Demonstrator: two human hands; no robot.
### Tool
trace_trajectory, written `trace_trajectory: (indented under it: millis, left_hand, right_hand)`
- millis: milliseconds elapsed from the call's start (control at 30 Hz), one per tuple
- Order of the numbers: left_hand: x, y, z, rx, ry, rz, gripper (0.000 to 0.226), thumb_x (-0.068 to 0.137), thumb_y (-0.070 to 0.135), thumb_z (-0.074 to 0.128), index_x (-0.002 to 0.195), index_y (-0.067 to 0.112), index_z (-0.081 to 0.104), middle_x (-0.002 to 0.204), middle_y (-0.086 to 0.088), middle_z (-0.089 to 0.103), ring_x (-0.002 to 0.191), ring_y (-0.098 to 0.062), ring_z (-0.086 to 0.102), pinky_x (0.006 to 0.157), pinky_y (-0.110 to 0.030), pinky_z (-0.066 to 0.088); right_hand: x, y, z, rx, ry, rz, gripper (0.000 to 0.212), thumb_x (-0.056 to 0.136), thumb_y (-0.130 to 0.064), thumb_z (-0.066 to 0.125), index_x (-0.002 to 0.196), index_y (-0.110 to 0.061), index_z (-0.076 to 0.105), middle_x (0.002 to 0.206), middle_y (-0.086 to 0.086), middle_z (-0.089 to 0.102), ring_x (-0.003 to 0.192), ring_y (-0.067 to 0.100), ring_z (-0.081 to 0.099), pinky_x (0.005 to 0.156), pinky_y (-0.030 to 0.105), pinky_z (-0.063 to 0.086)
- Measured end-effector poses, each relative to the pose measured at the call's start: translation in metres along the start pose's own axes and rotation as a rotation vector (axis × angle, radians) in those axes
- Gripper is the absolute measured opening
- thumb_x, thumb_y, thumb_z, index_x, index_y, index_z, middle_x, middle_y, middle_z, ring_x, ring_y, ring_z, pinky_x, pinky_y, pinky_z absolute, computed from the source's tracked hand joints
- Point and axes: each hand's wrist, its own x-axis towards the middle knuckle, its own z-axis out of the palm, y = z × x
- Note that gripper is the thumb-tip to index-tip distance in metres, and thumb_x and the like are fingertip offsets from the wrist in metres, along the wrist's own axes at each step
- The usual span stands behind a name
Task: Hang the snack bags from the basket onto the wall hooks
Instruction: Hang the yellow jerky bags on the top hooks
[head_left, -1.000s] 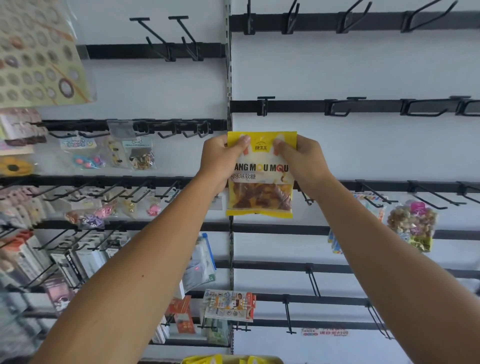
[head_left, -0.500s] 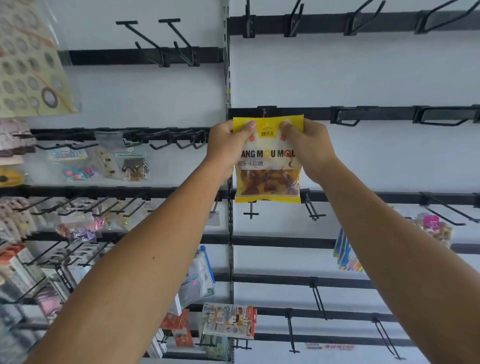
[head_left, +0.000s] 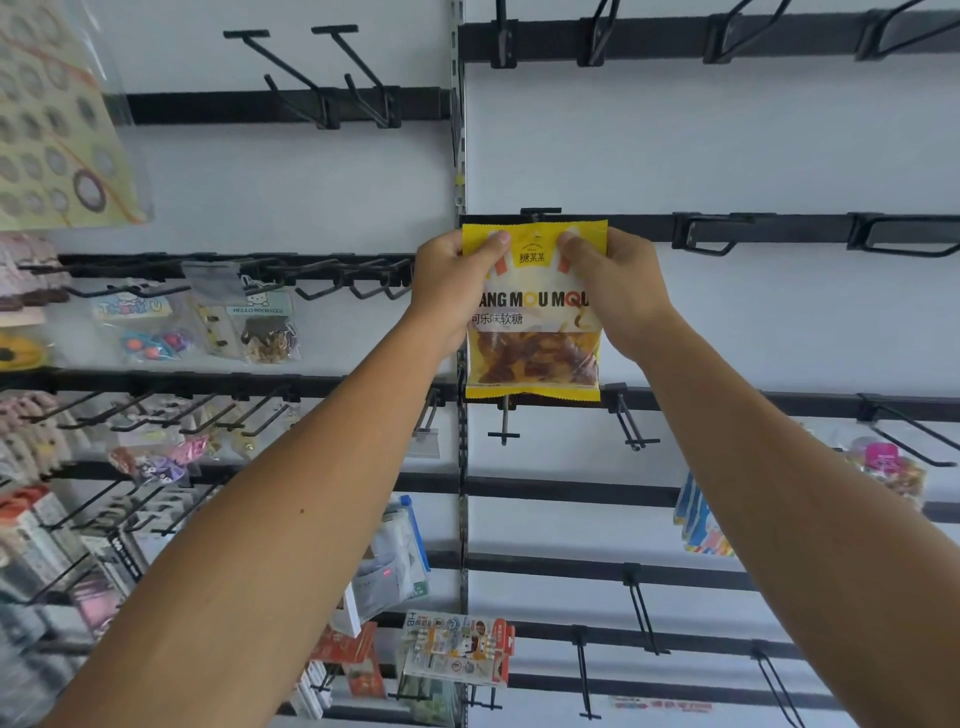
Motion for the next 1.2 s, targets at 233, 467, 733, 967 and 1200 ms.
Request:
trace_trajectory:
  millis: [233,467,733,967,1200]
  left_hand:
    - [0.003,0.000,0.005,0.001,-0.012,0.009,0.027,0.093,0.023,0.069,0.067,0.017,0.066,0.073,-0.005,0.067,0.072,-0.024,0.064,0.072,-0.041,0.055]
    - [0.004,-0.003,0.002,0.038,-0.019,0.027,0.023,0.096,0.022,0.066,0.074,0.015,0.067,0.075,-0.004,0.068,0.071,-0.020,0.065,0.072,-0.040,0.056]
    - [0.004,-0.005,-0.001,0.048,-0.014,0.059,0.017,0.096,0.024,0.066,0.081,0.017,0.070,0.081,-0.004,0.072,0.076,-0.018,0.068,0.082,-0.045,0.057]
    - [0.007,-0.008,-0.002,0.076,-0.030,0.021,0.018,0.095,0.028,0.066,0.082,0.016,0.071,0.089,-0.013,0.074,0.084,-0.028,0.071,0.087,-0.051,0.057]
    - [0.015,-0.015,0.000,0.133,-0.025,0.003,0.027,0.098,0.026,0.063,0.073,0.018,0.064,0.065,0.007,0.062,0.067,-0.013,0.060,0.070,-0.031,0.049]
  right_hand:
    - [0.003,0.001,-0.004,0.019,0.021,0.011,0.029,0.098,-0.024,0.060,0.070,-0.016,0.057,0.067,0.001,0.068,0.059,0.018,0.069,0.060,0.037,0.057]
    - [0.000,-0.001,-0.002,0.008,-0.003,0.006,0.029,0.098,-0.022,0.059,0.070,-0.014,0.058,0.067,0.000,0.067,0.058,0.016,0.067,0.054,0.030,0.056]
    - [0.000,-0.001,0.002,-0.002,0.019,-0.003,0.026,0.098,-0.022,0.059,0.073,-0.018,0.062,0.070,-0.001,0.070,0.065,0.019,0.071,0.063,0.037,0.059]
    - [0.003,0.006,0.005,-0.061,0.051,0.001,0.027,0.099,-0.023,0.058,0.073,-0.017,0.062,0.067,-0.003,0.070,0.060,0.015,0.070,0.058,0.033,0.059]
    - [0.008,0.011,0.010,-0.091,0.052,0.041,0.025,0.099,-0.027,0.057,0.079,-0.014,0.064,0.076,0.007,0.073,0.063,0.019,0.072,0.064,0.044,0.060]
